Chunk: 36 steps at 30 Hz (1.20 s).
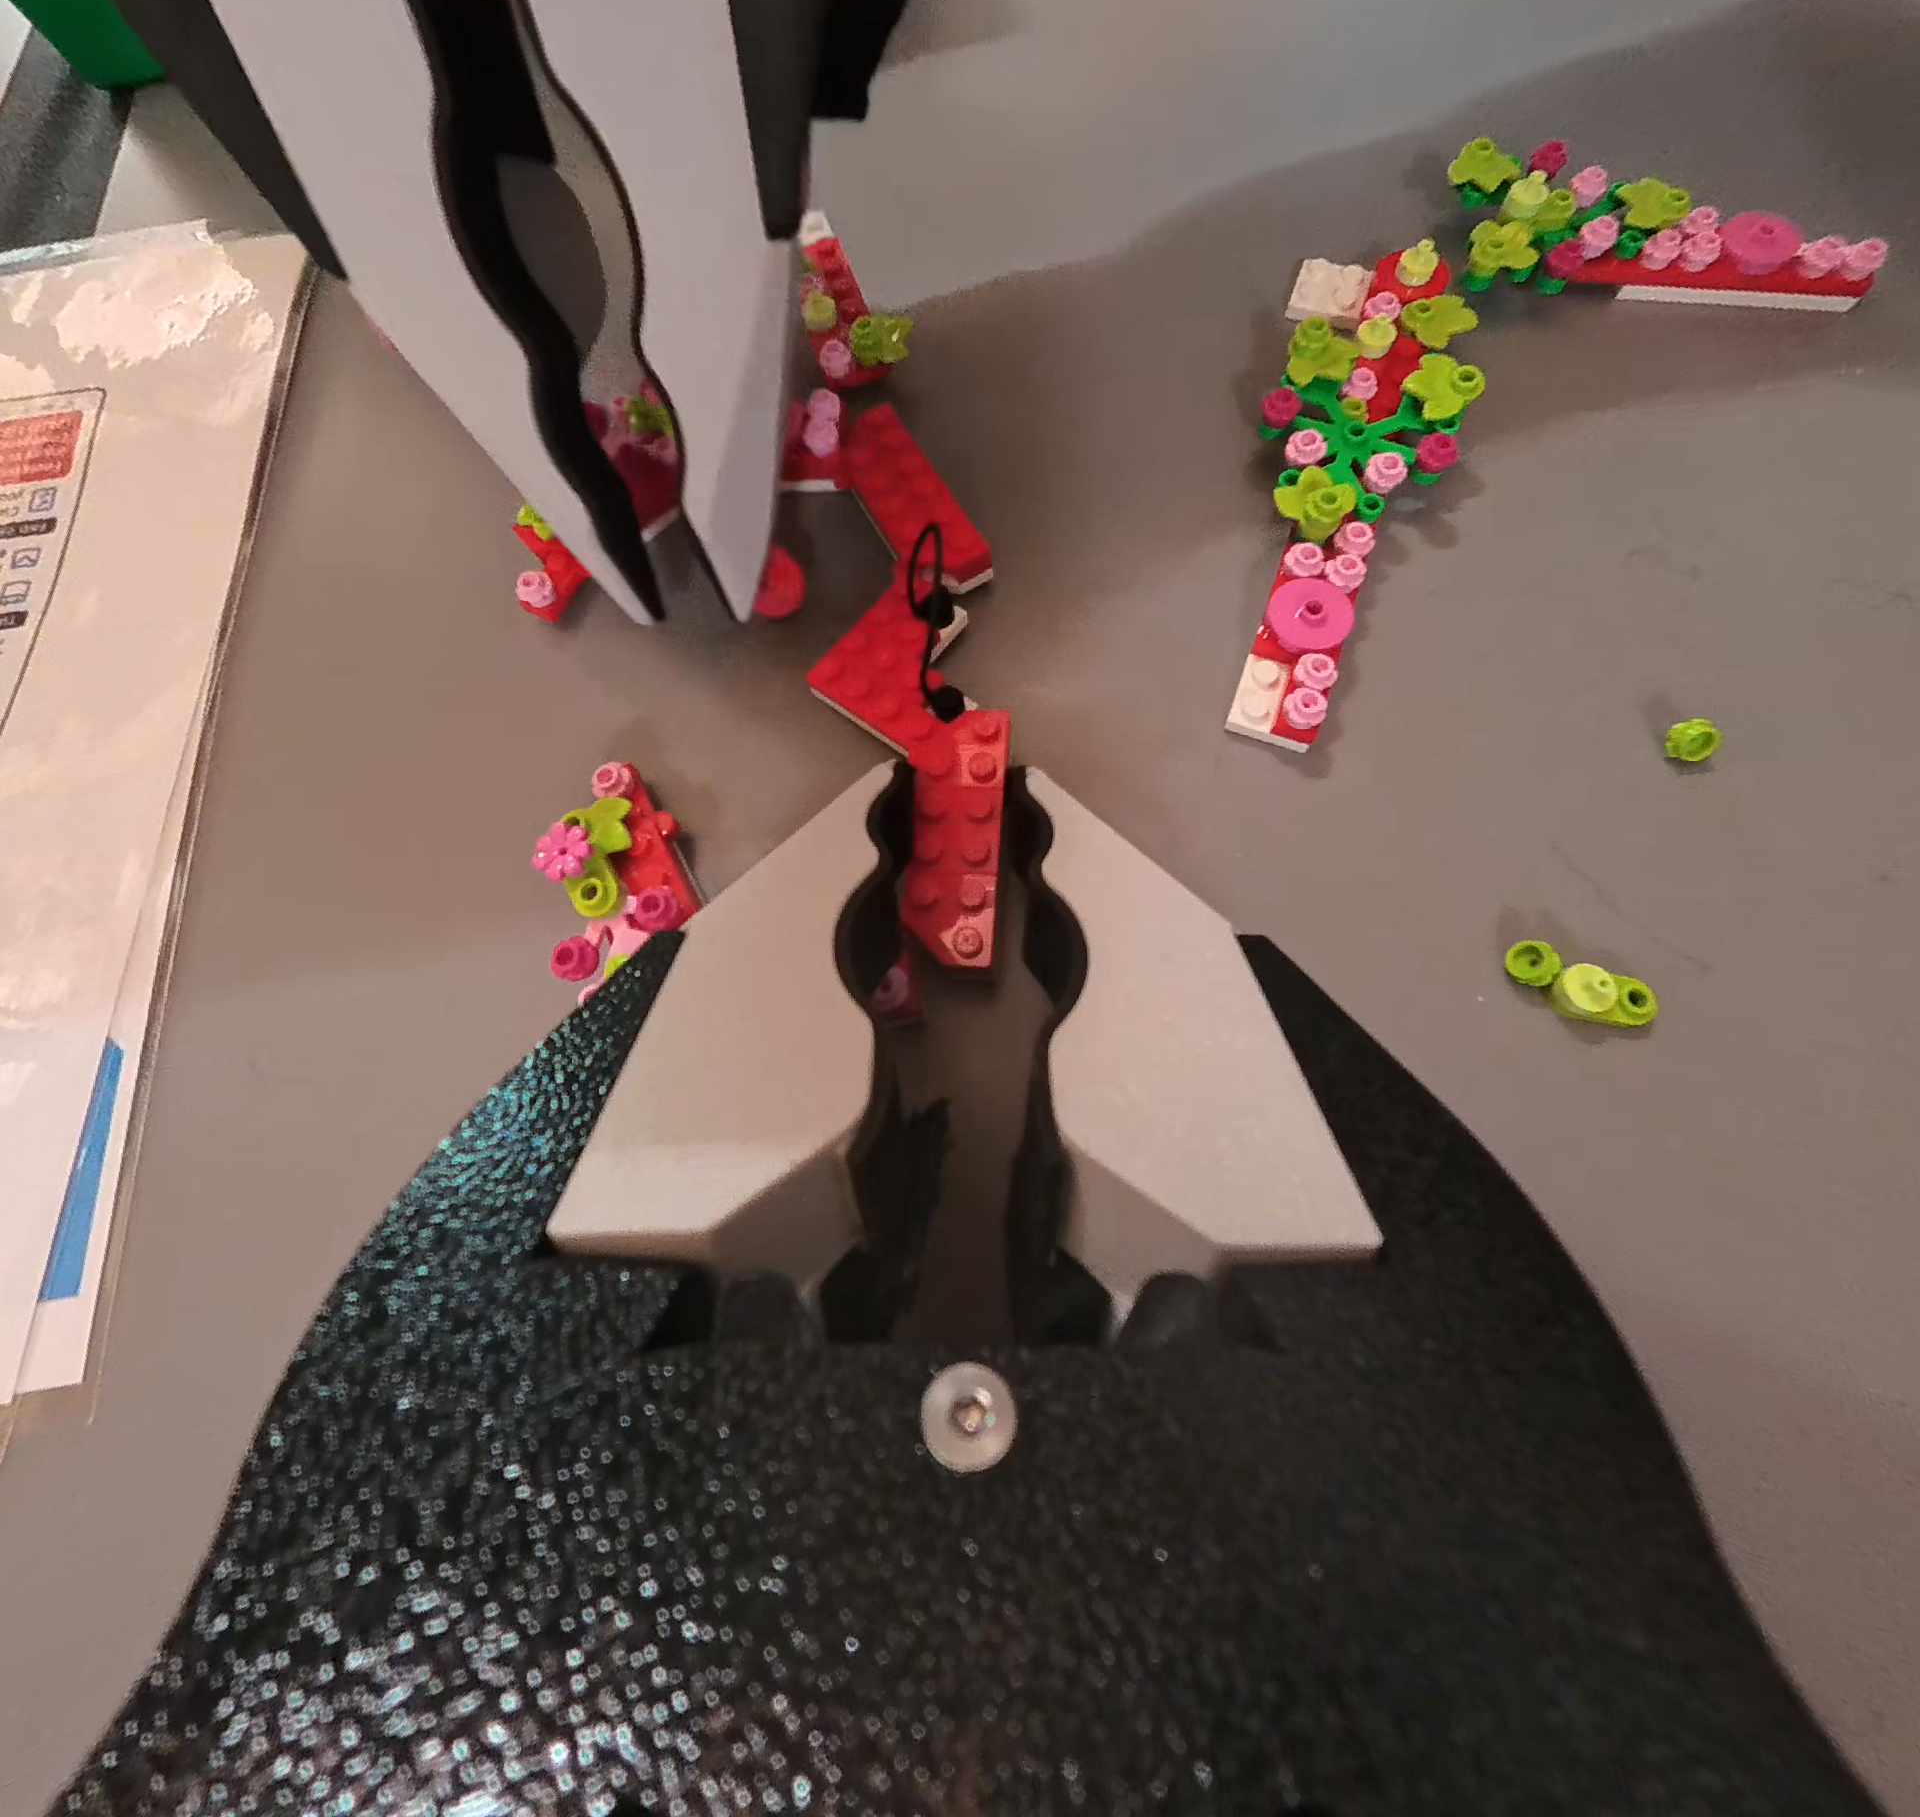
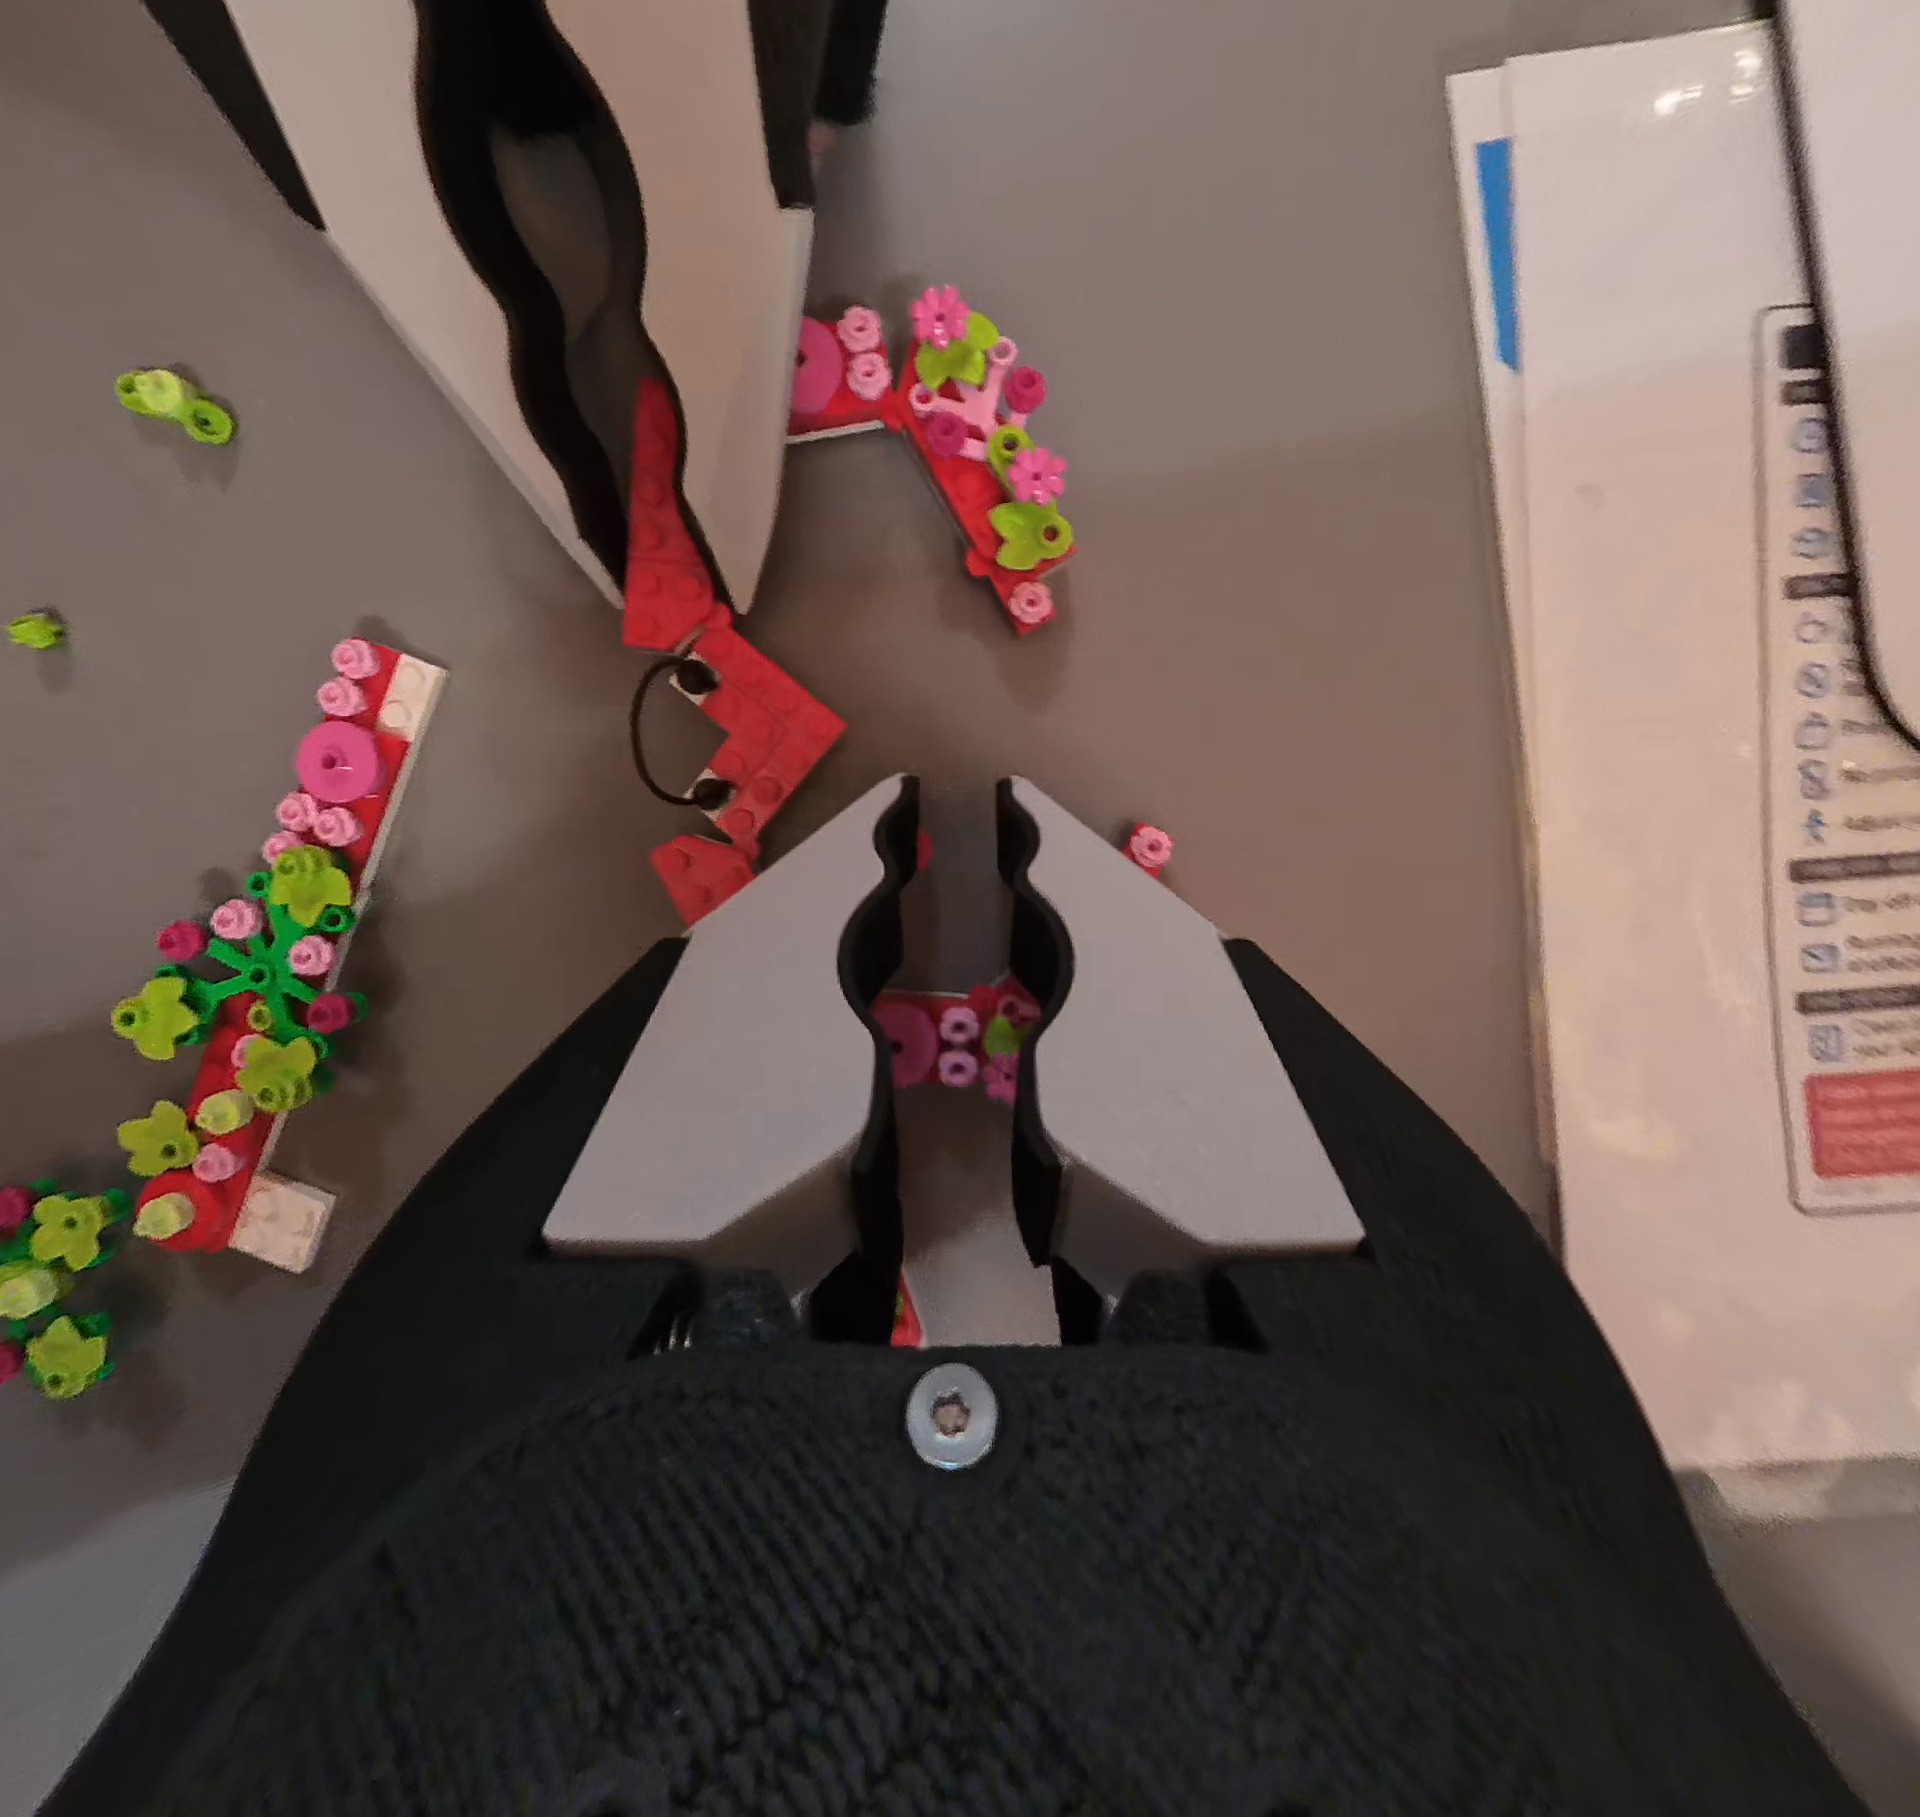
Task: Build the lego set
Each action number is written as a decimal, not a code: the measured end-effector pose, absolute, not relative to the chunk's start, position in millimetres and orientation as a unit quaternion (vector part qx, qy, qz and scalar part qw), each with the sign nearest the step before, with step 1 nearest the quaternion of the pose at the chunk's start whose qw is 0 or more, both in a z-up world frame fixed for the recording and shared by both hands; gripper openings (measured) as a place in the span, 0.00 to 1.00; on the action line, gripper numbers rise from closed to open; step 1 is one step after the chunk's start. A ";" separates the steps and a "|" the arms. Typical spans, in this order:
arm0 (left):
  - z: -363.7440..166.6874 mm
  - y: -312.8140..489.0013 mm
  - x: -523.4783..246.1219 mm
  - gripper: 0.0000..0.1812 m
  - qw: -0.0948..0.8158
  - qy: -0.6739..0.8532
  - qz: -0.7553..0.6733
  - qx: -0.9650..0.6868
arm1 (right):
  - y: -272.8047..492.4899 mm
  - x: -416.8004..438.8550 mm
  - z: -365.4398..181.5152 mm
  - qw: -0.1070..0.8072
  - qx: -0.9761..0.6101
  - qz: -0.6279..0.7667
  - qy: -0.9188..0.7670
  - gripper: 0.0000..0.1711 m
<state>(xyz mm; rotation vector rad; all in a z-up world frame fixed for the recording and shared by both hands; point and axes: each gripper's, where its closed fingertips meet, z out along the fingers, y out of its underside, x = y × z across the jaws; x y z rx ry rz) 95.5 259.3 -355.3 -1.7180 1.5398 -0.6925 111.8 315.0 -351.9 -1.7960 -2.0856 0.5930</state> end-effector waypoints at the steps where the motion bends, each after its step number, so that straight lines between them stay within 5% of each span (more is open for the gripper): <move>1: -355.3 259.3 95.5 0.09 0.358 0.597 -0.268 -0.666 | 318.2 113.0 -349.6 0.172 -0.632 0.202 -0.728 0.08; 16: -355.4 259.4 95.5 0.09 0.358 0.597 -0.269 -0.666 | 307.1 126.9 -359.4 0.147 -0.643 0.181 -0.730 0.11; 22: -355.4 259.4 95.5 0.09 0.357 0.597 -0.269 -0.666 | 305.4 124.9 -359.4 0.143 -0.625 0.166 -0.750 0.01; 36: -355.3 259.4 95.6 0.09 0.357 0.598 -0.269 -0.665 | 289.6 111.0 -350.8 0.052 -0.626 0.243 -0.739 0.00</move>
